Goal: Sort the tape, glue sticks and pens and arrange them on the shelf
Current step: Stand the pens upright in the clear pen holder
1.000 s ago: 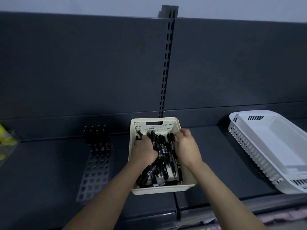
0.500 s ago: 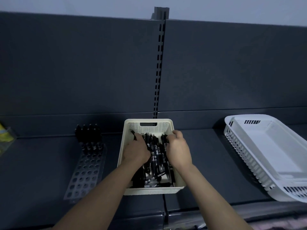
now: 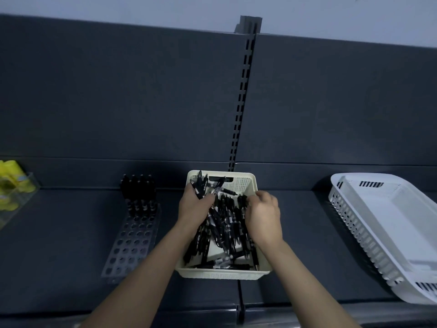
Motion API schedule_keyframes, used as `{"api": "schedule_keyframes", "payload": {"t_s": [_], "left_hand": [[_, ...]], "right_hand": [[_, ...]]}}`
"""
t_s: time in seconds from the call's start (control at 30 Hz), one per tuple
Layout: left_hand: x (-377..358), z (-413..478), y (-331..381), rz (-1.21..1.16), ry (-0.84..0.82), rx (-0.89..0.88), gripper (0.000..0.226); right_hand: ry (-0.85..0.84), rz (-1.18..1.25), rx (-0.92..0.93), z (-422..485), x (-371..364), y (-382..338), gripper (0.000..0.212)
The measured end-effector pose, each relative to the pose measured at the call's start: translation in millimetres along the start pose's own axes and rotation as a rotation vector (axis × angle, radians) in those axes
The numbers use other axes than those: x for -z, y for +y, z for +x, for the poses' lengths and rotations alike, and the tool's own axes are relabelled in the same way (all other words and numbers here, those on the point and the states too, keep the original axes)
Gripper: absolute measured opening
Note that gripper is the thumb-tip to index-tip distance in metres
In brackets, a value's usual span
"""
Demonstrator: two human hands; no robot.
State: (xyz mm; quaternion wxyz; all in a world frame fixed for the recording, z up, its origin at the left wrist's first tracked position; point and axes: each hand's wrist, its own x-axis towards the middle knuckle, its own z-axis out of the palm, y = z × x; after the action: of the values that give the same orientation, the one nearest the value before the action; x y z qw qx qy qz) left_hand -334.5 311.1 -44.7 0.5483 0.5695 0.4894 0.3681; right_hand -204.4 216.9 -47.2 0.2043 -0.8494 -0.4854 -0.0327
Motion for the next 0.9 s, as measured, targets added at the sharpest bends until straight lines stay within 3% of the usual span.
{"api": "schedule_keyframes", "payload": {"t_s": [0.1,0.23,0.3,0.43,0.67,0.77,0.9], "left_hand": [[4,-3,7,-0.091,0.024,-0.011,0.025],[15,-6,15,-0.06,0.029,-0.097,0.025],[19,-9,19,-0.05,0.039,-0.115,0.026],[24,-18,24,-0.09,0.043,-0.124,0.036],[37,-29,26,-0.122,0.113,-0.17,0.04],[42,-32,30,-0.109,0.129,-0.215,0.041],[57,-33,40,-0.077,0.151,-0.29,0.04]], "right_hand": [[0.09,0.059,0.1,-2,4,-5,0.023],[-0.126,0.034,0.218,1,-1,-11,0.017],[-0.214,0.059,0.133,7,-4,-18,0.005],[-0.379,0.047,0.032,13,-16,-32,0.019],[-0.467,0.164,-0.152,21,-29,-41,0.01],[-0.42,0.231,-0.197,22,-27,-51,0.012],[-0.166,0.483,-0.224,20,-6,-71,0.004]]}}
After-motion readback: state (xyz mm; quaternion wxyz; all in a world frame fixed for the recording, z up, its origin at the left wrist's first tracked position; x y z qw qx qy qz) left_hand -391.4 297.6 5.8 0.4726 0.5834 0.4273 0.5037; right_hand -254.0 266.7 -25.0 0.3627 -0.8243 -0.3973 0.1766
